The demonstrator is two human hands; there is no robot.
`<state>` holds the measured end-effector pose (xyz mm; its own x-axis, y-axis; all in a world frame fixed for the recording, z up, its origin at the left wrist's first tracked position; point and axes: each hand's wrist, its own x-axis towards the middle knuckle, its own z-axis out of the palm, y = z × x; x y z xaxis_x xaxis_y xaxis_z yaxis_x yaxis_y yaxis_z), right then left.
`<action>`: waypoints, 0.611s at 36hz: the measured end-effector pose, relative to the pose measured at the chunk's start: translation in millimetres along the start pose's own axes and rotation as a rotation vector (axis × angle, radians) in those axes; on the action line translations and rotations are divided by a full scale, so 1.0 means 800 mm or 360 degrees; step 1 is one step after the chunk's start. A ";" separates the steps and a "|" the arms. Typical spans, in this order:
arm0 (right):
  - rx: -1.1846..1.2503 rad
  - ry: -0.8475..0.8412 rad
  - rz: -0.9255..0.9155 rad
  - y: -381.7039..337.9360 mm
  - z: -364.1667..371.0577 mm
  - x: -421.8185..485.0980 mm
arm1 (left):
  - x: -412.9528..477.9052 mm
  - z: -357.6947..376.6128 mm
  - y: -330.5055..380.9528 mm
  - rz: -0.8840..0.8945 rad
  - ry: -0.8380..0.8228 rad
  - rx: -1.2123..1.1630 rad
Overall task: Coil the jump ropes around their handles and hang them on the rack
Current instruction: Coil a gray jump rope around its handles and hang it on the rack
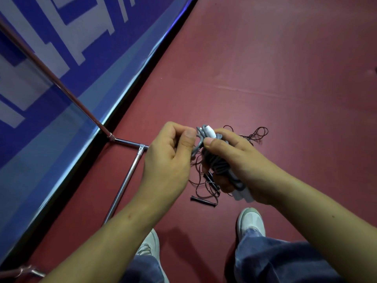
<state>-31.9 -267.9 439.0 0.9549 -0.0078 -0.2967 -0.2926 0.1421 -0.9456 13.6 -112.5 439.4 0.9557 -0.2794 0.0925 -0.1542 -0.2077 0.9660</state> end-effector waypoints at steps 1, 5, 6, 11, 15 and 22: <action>0.0034 0.0000 0.0009 -0.001 -0.001 0.000 | -0.001 0.000 0.004 -0.0008 -0.0033 -0.0062; 0.0125 -0.0011 0.0021 -0.004 -0.003 0.000 | -0.001 -0.005 0.010 -0.0001 -0.0134 -0.0210; 0.0123 -0.0012 0.0015 -0.005 -0.003 0.001 | -0.001 -0.005 0.010 0.0013 -0.0124 -0.0190; 0.0134 -0.0045 0.0003 -0.005 -0.002 -0.002 | 0.003 -0.006 0.008 0.0078 0.0029 -0.0052; 0.0098 -0.0040 0.0000 -0.005 -0.001 -0.002 | 0.005 -0.009 0.009 0.0065 0.0105 -0.0089; 0.0151 -0.0051 0.0056 -0.004 0.008 -0.001 | 0.002 -0.001 0.009 0.0140 0.0178 -0.0095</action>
<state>-31.8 -262.4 443.0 0.9457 0.0302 -0.3237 -0.3215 0.2347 -0.9173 14.0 -113.7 446.5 0.9616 -0.1870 0.2007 -0.2267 -0.1301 0.9652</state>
